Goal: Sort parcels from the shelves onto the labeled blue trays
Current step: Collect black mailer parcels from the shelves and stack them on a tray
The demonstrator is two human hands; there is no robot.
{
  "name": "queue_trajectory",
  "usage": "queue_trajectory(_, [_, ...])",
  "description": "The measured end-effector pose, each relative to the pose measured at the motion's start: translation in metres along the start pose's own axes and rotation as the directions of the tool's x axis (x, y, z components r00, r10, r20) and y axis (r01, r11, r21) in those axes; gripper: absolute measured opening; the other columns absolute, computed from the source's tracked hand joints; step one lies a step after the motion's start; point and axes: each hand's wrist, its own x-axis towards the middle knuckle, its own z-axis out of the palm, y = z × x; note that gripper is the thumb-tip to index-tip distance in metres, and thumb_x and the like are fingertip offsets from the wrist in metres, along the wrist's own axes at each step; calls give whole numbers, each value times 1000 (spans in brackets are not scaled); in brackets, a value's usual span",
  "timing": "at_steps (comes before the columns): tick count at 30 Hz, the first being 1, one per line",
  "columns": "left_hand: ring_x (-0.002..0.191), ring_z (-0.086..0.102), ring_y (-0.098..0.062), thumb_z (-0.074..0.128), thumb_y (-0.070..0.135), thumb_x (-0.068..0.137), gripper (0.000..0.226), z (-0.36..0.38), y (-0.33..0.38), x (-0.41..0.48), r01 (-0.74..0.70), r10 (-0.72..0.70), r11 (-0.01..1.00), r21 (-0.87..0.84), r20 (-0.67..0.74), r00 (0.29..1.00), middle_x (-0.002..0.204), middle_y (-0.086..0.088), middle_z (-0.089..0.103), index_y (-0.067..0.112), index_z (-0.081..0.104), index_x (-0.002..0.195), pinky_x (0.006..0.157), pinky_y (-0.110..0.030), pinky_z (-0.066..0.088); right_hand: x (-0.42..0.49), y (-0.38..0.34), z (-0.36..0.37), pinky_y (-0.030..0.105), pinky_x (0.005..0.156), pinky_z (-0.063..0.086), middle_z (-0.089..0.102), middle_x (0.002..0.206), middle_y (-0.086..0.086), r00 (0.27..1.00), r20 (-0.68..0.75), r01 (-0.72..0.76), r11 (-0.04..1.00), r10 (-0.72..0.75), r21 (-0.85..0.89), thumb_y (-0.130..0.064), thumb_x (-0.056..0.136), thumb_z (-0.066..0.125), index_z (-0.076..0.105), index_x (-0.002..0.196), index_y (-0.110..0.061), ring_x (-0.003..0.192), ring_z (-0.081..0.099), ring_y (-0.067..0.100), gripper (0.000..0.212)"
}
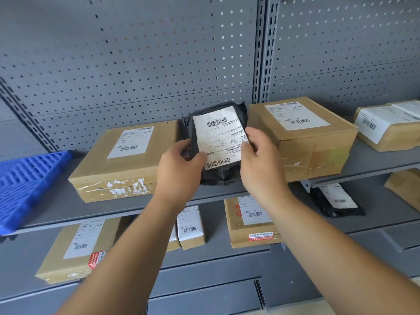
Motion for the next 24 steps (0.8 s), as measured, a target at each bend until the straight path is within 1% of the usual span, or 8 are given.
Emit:
queue_trajectory(3, [87, 75, -7, 63, 13, 91, 29, -20, 0, -3, 8, -11, 998, -67, -45, 999, 93, 21, 77, 30, 72, 112, 75, -43, 65, -3, -11, 11, 37, 95, 56, 69, 122, -12, 999, 10, 38, 998, -39, 40, -16, 103, 48, 60, 132, -22, 110, 65, 6, 33])
queue_trajectory(5, [89, 76, -9, 62, 11, 90, 32, -36, -2, -5, 10, -18, 994, -106, -79, 997, 96, 18, 78, 26, 73, 116, 75, -45, 65, -8, -21, 21, 35, 96, 56, 70, 121, -12, 999, 24, 46, 997, -47, 55, -14, 101, 50, 61, 132, -22, 110, 65, 4, 33])
queue_trajectory(10, [91, 75, -4, 62, 11, 93, 32, -90, -15, -11, -5, -20, 990, -142, -174, 985, 101, 16, 78, 22, 73, 120, 80, -35, 64, -29, -51, 61, 27, 96, 55, 70, 119, -16, 993, 79, 75, 991, -85, 113, -11, 100, 52, 62, 131, -21, 108, 65, -1, 34])
queue_trajectory(15, [95, 76, -10, 64, 18, 89, 32, -165, -39, -24, 7, -49, 988, -152, -272, 961, 105, 13, 78, 24, 74, 119, 84, -39, 63, -61, -88, 122, 25, 94, 54, 71, 116, -16, 980, 157, 99, 982, -125, 163, -11, 99, 54, 64, 129, -21, 105, 66, -1, 33])
queue_trajectory(17, [90, 76, -5, 65, 16, 92, 29, -200, -49, -32, 8, -53, 990, -140, -316, 947, 103, 15, 78, 23, 73, 120, 77, -29, 63, -77, -104, 151, 23, 93, 54, 71, 114, -17, 971, 193, 107, 979, -140, 176, -11, 99, 54, 64, 127, -21, 104, 66, -2, 32])
queue_trajectory(19, [88, 75, -2, 65, 15, 94, 27, -237, -61, -43, 27, -71, 992, -126, -362, 929, 101, 18, 77, 23, 73, 118, 71, -20, 60, -97, -120, 182, 12, 87, 49, 68, 108, -21, 958, 236, 118, 974, -162, 191, -9, 99, 54, 64, 125, -21, 101, 63, -8, 30])
queue_trajectory(22, [92, 75, -7, 64, 18, 91, 26, -293, -80, -58, 79, -117, 991, -108, -408, 905, 100, 18, 77, 26, 74, 114, 81, -35, 63, -129, -144, 227, 3, 80, 44, 66, 112, -19, 933, 313, 111, 970, -176, 216, -10, 100, 53, 61, 129, -20, 101, 61, -11, 31])
queue_trajectory(24, [88, 75, -4, 63, 16, 92, 26, -330, -91, -69, 106, -139, 989, -101, -435, 889, 100, 18, 77, 26, 75, 113, 80, -34, 63, -153, -160, 257, 2, 78, 43, 65, 115, -18, 917, 352, 112, 969, -187, 222, -10, 101, 52, 60, 130, -21, 102, 60, -10, 32])
